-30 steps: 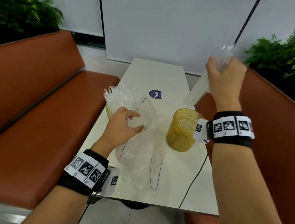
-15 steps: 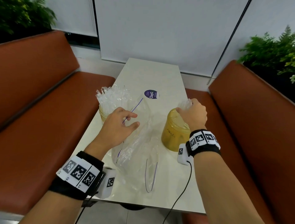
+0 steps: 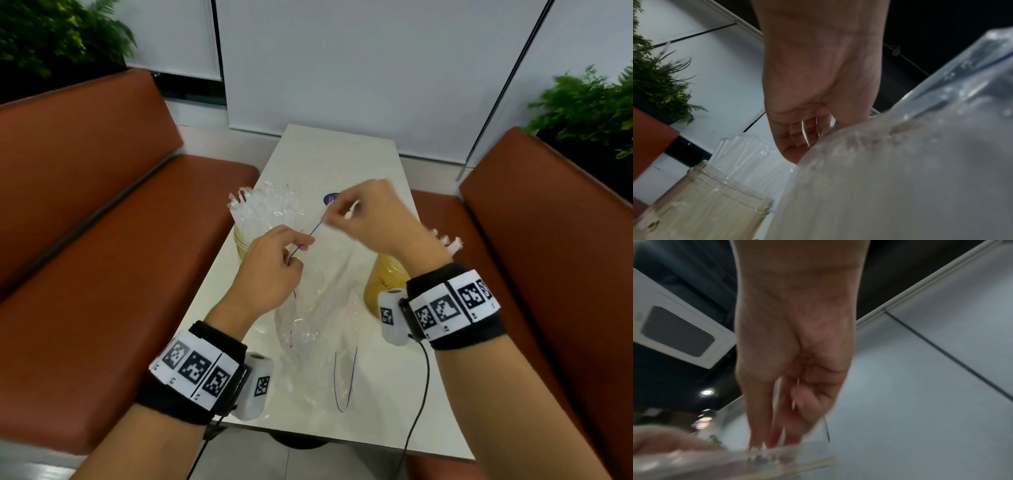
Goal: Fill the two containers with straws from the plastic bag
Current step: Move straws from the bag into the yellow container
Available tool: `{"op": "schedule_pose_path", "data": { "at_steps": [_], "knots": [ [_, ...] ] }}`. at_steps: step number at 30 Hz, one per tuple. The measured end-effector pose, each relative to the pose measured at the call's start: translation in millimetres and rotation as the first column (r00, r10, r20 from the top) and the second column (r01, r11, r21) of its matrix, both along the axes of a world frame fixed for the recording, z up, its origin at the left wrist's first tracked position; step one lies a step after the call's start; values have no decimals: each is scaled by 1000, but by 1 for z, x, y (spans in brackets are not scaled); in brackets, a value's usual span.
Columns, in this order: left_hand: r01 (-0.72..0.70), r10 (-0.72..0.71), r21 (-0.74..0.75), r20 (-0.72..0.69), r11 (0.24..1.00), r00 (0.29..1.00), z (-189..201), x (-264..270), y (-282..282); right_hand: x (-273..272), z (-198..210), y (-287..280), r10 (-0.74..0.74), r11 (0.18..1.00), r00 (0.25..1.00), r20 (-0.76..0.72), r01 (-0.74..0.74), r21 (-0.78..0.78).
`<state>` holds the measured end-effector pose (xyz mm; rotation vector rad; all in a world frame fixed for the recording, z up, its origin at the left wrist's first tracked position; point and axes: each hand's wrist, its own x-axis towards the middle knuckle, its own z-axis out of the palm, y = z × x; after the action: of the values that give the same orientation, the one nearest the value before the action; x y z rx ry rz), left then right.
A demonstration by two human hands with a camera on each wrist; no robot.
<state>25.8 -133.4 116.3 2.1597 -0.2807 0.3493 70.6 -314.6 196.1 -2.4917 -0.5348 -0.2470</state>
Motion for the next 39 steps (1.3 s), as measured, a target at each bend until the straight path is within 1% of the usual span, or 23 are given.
{"op": "schedule_pose_path", "data": {
  "at_steps": [1,2,3,4,6,9,12,14,16,18,20,25,27,29,32,35,37,39],
  "knots": [
    [-9,9,-3,9,1000,1000,1,0,0,0,-3,14,50,983,994,-99,-66,-169],
    [-19,19,-4,17,1000,1000,2,-1,1,1,-8,25,27,943,982,-189,-88,-322],
    [-26,26,-6,26,1000,999,2,-1,2,3,-13,32,-27,898,969,-247,-85,-431],
    [-28,28,-11,37,1000,999,2,-2,3,3,-17,38,-75,868,954,-291,-81,-490],
    [-21,22,-22,54,1000,998,3,-3,6,1,-24,46,-103,840,933,-345,-103,-532],
    [-20,21,-10,63,1000,998,2,-2,11,-3,-33,55,-104,795,945,-310,-108,-596],
    [-28,29,-33,51,999,998,-2,0,14,-7,-38,58,-79,795,946,-314,-131,-593],
    [-30,32,-55,42,998,999,-3,1,15,-9,-42,60,-49,776,952,-303,-155,-611],
    [-39,42,-70,36,997,998,-5,1,17,-12,-47,61,-23,754,976,-218,-127,-645],
    [-40,42,-88,21,995,999,-8,1,19,-12,-53,60,0,761,990,-140,-91,-642],
    [-36,36,-111,2,993,999,-10,1,21,-10,-56,57,9,778,994,-112,-77,-623],
    [-53,49,-118,-39,992,998,-13,0,23,-1,-55,44,-2,779,999,-41,-24,-627],
    [-59,53,-110,-62,992,997,-13,1,21,-2,-47,41,-2,794,1000,-11,-5,-608],
    [-62,55,-65,-99,996,994,-13,0,17,-4,-34,40,11,821,1000,15,0,-571],
    [-72,69,-10,-158,997,985,-11,-3,9,-11,-9,44,59,860,997,54,-23,-511],
    [-98,98,12,-169,995,981,-10,-1,-1,-19,15,52,113,878,990,86,-59,-475],
    [-137,127,-53,-158,989,979,-12,4,-6,-20,25,58,132,901,987,91,-81,-426],
    [-178,153,-162,-154,971,976,-18,10,-9,-17,25,62,142,942,986,86,-108,-319]
  ]
}}
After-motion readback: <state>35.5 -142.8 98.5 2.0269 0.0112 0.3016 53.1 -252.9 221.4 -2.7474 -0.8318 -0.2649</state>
